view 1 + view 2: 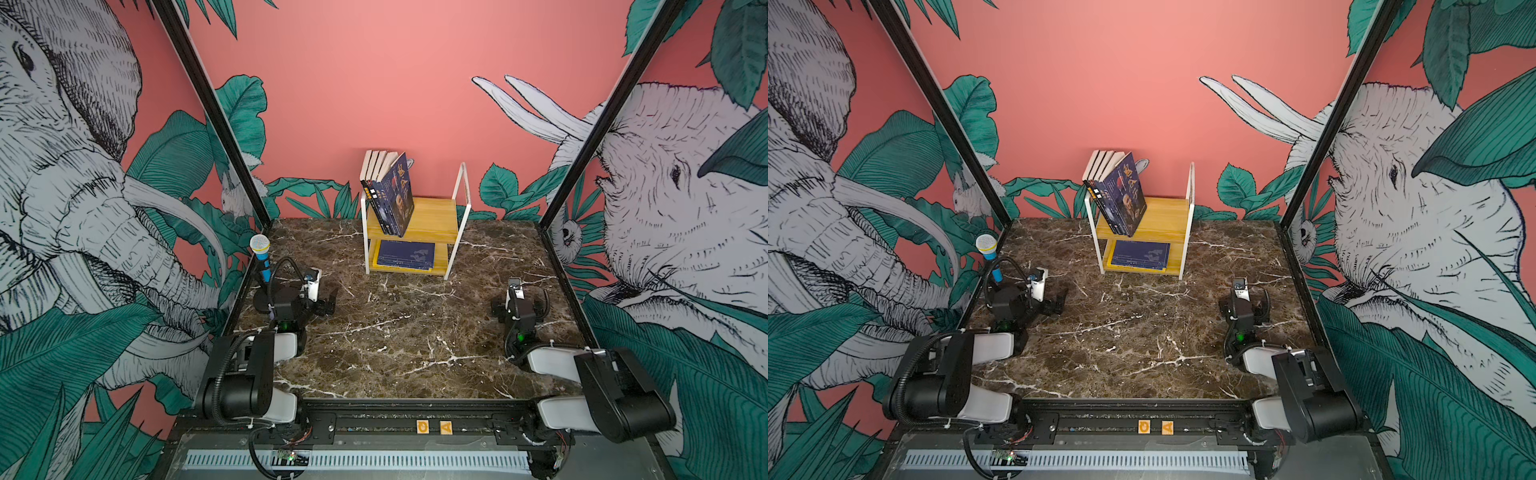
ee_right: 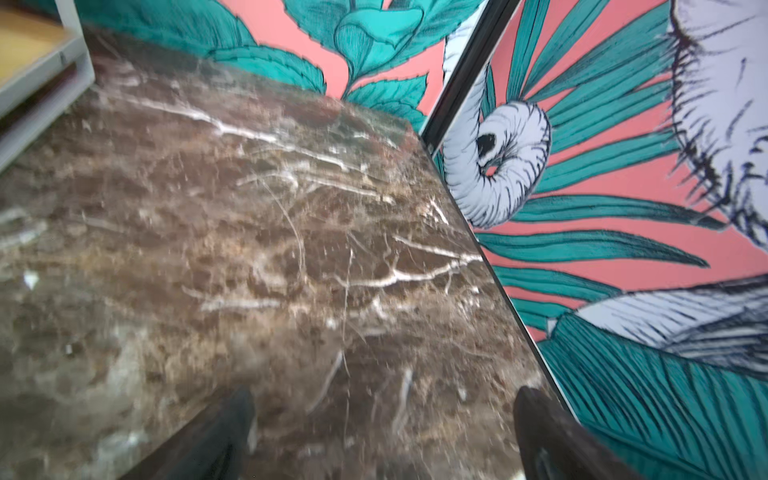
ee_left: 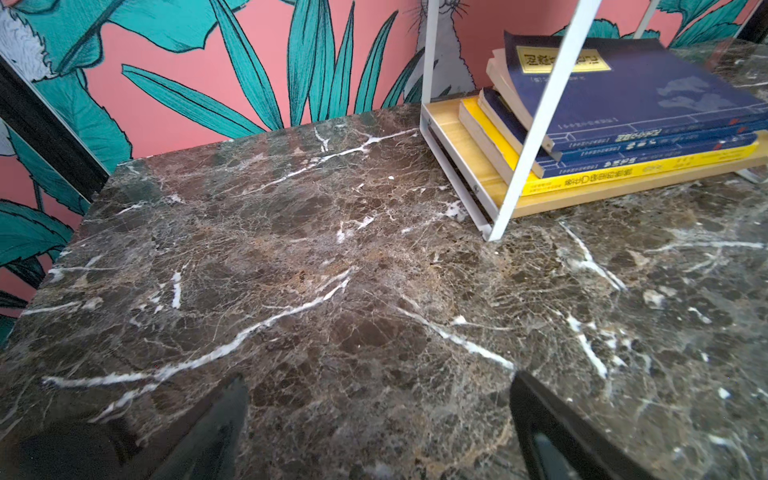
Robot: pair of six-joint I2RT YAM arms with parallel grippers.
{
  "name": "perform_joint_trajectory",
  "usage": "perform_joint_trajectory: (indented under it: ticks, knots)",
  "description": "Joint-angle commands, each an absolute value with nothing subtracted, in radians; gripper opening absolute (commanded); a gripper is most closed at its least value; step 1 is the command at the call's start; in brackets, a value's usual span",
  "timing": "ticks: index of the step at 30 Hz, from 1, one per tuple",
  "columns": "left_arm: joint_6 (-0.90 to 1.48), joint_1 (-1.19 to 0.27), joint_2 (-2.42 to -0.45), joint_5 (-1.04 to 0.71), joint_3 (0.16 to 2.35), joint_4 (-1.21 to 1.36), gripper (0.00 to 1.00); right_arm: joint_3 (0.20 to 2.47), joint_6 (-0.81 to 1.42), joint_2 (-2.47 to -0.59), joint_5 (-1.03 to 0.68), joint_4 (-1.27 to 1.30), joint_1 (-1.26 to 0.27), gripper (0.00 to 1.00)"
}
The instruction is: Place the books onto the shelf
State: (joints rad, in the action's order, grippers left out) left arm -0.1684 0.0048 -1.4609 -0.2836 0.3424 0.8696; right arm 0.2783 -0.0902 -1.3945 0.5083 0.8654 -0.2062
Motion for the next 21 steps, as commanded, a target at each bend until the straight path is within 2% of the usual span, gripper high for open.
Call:
perform_joint_trajectory:
  ticks: [1,4,7,10,13,15,21]
  knots:
    - [-0.165,-0.012,-1.489,-0.188,0.323,0.988,0.99,0.292,-0.095,-1.467,0.468,1.059,-0.194,1.0]
    - [-0.159,-0.019,-1.495,-0.148,0.321,0.985,1.0,0.294,-0.093,-1.522,0.46,1.114,-0.19,1.0]
    - [-0.149,-0.025,-1.526,-0.11,0.311,1.031,0.99,0.31,-0.051,-1.5,0.41,1.025,-0.158,1.0]
    - [-0.126,-0.026,-1.56,-0.047,0.326,1.047,1.0,0.297,-0.046,-1.589,0.401,1.169,-0.133,1.0]
    - [-0.114,-0.025,-1.547,-0.022,0.369,0.945,1.0,0.363,-0.006,-1.544,0.387,0.944,-0.116,1.0]
    - [-0.113,-0.027,-1.56,-0.007,0.42,0.861,1.0,0.371,0.025,-1.556,0.337,0.957,-0.074,0.99]
    - [-0.12,-0.042,-1.555,0.015,0.418,0.863,0.99,0.372,0.027,-1.555,0.338,0.96,-0.072,0.99]
